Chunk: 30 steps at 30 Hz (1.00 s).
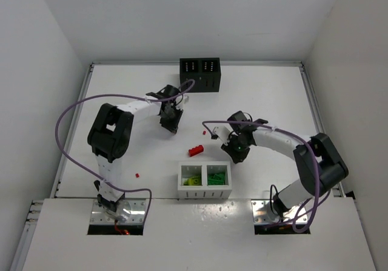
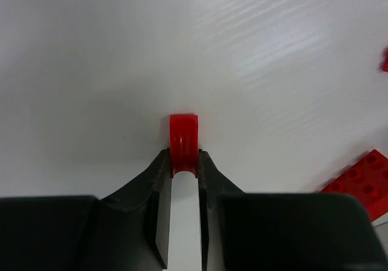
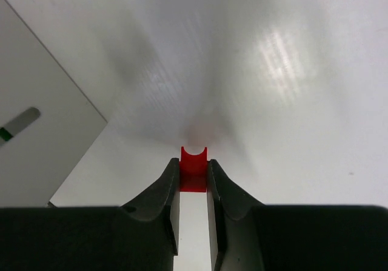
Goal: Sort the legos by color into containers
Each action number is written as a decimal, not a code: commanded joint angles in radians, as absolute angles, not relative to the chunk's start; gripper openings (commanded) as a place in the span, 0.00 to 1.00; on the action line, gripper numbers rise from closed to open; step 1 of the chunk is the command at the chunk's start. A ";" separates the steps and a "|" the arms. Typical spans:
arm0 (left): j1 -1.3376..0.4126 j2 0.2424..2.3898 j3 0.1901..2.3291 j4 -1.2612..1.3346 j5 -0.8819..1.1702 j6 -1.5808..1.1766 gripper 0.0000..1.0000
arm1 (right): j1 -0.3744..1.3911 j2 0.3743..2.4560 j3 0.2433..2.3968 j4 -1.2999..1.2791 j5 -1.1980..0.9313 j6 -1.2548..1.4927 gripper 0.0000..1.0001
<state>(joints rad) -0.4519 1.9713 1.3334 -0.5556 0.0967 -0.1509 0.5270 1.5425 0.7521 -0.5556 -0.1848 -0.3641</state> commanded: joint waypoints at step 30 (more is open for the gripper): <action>-0.313 2.333 2.309 -0.557 0.193 -0.089 0.06 | 0.376 1.749 1.517 -0.568 -0.147 -0.026 0.00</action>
